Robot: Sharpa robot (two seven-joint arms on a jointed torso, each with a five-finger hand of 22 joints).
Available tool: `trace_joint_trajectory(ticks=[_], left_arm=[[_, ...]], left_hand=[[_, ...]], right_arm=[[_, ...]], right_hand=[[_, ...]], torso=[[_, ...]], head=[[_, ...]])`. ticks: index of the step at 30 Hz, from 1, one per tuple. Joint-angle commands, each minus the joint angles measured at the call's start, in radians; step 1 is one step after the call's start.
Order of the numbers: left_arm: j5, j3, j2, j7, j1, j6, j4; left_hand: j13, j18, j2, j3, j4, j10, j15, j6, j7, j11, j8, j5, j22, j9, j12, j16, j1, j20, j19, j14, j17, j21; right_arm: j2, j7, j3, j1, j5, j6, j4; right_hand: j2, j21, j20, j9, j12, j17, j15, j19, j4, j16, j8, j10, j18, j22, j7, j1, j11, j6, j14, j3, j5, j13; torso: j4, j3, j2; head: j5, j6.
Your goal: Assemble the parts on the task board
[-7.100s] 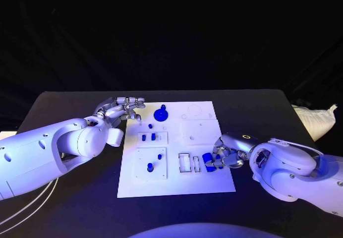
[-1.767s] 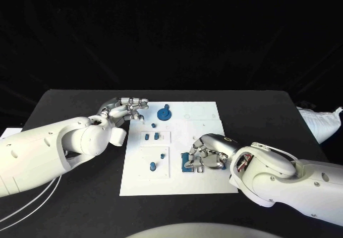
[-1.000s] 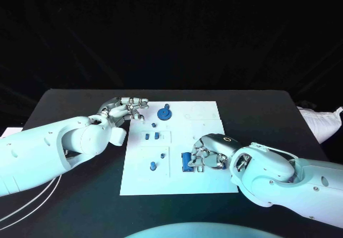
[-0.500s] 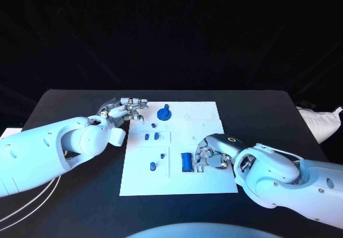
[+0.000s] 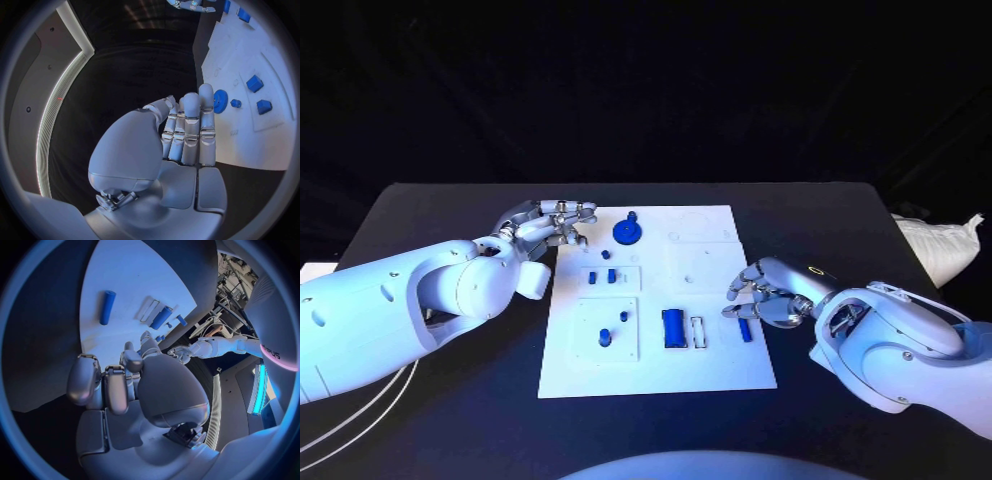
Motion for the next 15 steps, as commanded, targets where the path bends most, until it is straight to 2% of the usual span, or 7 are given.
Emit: trace_joint_trajectory(ticks=[1, 8, 10, 12, 15], left_arm=[[-0.004, 0.001, 0.001, 0.009, 0.0, 0.016, 0.007], [-0.004, 0.001, 0.0, 0.011, 0.0, 0.015, 0.005], [-0.004, 0.001, 0.0, 0.011, 0.0, 0.016, 0.005], [-0.004, 0.001, 0.0, 0.01, 0.0, 0.017, 0.003], [-0.004, 0.001, 0.0, 0.01, 0.0, 0.017, 0.002]], left_hand=[[0.001, 0.019, 0.01, -0.004, -0.001, -0.007, 0.0, -0.007, -0.001, -0.003, 0.005, 0.006, -0.001, 0.0, 0.001, -0.004, 0.001, 0.008, 0.001, -0.005, -0.001, -0.005], [0.001, 0.019, 0.01, -0.004, -0.001, -0.007, 0.0, -0.007, -0.001, -0.003, 0.005, 0.006, -0.001, 0.0, 0.001, -0.004, 0.001, 0.008, 0.001, -0.005, -0.001, -0.005], [0.001, 0.019, 0.01, -0.004, -0.001, -0.007, 0.0, -0.007, -0.001, -0.003, 0.005, 0.006, -0.001, 0.0, 0.001, -0.004, 0.001, 0.008, 0.001, -0.005, -0.001, -0.005], [0.001, 0.019, 0.01, -0.004, -0.001, -0.007, 0.0, -0.007, -0.001, -0.003, 0.005, 0.006, -0.001, 0.0, 0.001, -0.004, 0.001, 0.008, 0.001, -0.005, -0.001, -0.005], [0.001, 0.019, 0.01, -0.004, -0.001, -0.007, 0.0, -0.007, -0.001, -0.003, 0.005, 0.006, -0.001, 0.0, 0.001, -0.004, 0.001, 0.008, 0.001, -0.005, -0.001, -0.005]], right_arm=[[-0.016, -0.011, -0.002, 0.0, -0.008, 0.065, -0.008], [-0.031, -0.055, -0.007, -0.003, -0.049, 0.099, -0.023], [-0.033, -0.068, -0.008, -0.005, -0.061, 0.109, -0.026], [-0.033, -0.081, -0.009, -0.006, -0.073, 0.121, -0.028], [-0.034, -0.097, -0.01, -0.008, -0.088, 0.139, -0.029]], right_hand=[[0.003, -0.006, 0.007, -0.014, -0.023, 0.076, 0.008, -0.002, 0.011, -0.005, -0.019, -0.01, -0.01, -0.003, 0.009, -0.013, 0.005, 0.009, 0.066, 0.001, 0.0, -0.015], [0.001, -0.005, 0.009, -0.038, -0.025, 0.077, 0.008, 0.0, 0.045, -0.005, -0.047, -0.002, -0.01, 0.0, 0.006, -0.039, 0.005, 0.041, 0.067, -0.008, 0.012, -0.02], [-0.007, -0.005, 0.008, -0.046, -0.026, 0.076, 0.007, 0.0, 0.063, -0.006, -0.055, 0.002, -0.01, 0.0, 0.004, -0.054, 0.003, 0.056, 0.067, -0.017, 0.036, -0.021], [-0.017, -0.005, 0.007, -0.051, -0.031, 0.076, 0.005, 0.001, 0.082, -0.006, -0.06, 0.001, -0.01, 0.001, 0.0, -0.071, 0.001, 0.074, 0.068, -0.031, 0.083, -0.025], [-0.025, -0.006, 0.005, -0.055, -0.038, 0.075, 0.003, 0.0, 0.099, -0.008, -0.062, 0.001, -0.009, 0.0, -0.004, -0.085, -0.002, 0.09, 0.067, -0.046, 0.109, -0.03]], torso=[[0.0008, 0.0003, -0.001], [-0.0001, 0.0018, -0.001], [0.0004, 0.0017, -0.001], [0.0013, 0.0008, -0.001], [0.0013, 0.0004, -0.001]], head=[[-0.011, -0.001], [-0.018, 0.002], [-0.022, 0.002], [-0.027, 0.004], [-0.03, 0.005]])
